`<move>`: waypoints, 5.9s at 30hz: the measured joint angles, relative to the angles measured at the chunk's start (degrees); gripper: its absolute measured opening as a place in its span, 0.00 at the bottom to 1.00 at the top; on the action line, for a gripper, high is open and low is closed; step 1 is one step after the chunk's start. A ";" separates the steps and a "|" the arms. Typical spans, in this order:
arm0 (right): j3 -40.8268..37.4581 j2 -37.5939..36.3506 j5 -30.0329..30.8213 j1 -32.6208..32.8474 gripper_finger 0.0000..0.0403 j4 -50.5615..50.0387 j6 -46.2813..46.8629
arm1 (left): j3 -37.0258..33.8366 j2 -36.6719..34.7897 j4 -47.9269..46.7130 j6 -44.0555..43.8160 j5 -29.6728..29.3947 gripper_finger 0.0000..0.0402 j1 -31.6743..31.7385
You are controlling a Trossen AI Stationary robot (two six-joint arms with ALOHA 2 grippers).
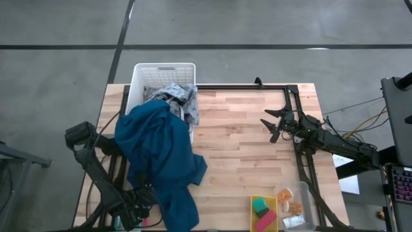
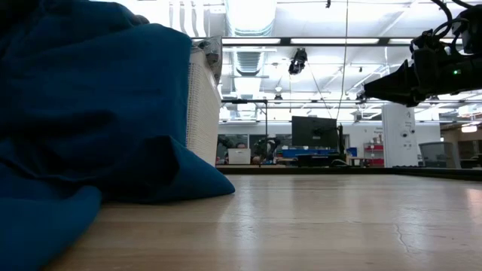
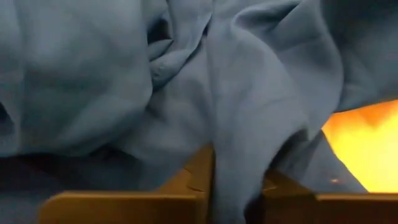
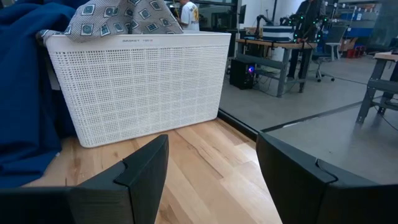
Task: Pick & Place Medicine items
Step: Put the blue patient gown into the white laundry bin
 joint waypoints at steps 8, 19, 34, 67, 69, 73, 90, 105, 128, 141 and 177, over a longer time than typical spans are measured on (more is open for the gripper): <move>0.00 -0.01 0.02 0.00 0.59 0.00 0.01 | 8.54 0.00 -10.84 0.22 -2.56 0.01 -0.02; 0.00 0.00 0.01 -0.01 0.59 0.00 0.01 | 18.32 -0.02 -29.32 -0.43 -13.95 0.01 0.31; 0.00 -0.02 0.01 -0.01 0.59 0.00 0.02 | 17.27 -0.46 -35.38 -8.84 -18.90 0.00 4.38; 0.00 0.00 0.02 -0.02 0.59 0.00 0.01 | 52.24 -28.47 -35.38 26.75 -24.16 0.00 22.28; 0.00 0.00 0.00 0.00 0.59 0.00 0.00 | 53.87 -28.50 -35.38 28.59 -24.17 0.00 24.23; 0.00 -0.01 0.00 -0.01 0.59 0.00 0.00 | 56.53 -28.47 -35.33 29.03 -25.39 0.00 27.41; 0.00 0.00 0.00 0.00 0.59 0.00 0.01 | 61.90 -27.24 -18.49 50.67 -23.66 0.00 55.10; 0.00 -0.02 0.02 -0.02 0.59 0.00 0.00 | 61.41 -16.21 -22.16 51.54 16.11 0.00 96.34; 0.00 -0.02 0.01 -0.02 0.59 0.00 0.01 | 43.21 -6.67 -24.91 42.48 17.57 0.00 101.15; 0.00 -0.02 0.00 0.00 0.59 0.00 0.02 | 38.22 -6.69 -23.31 41.18 17.70 0.16 104.13; 0.00 0.00 0.02 -0.02 0.59 0.00 0.02 | 49.20 -13.93 -17.36 46.20 19.33 0.79 100.38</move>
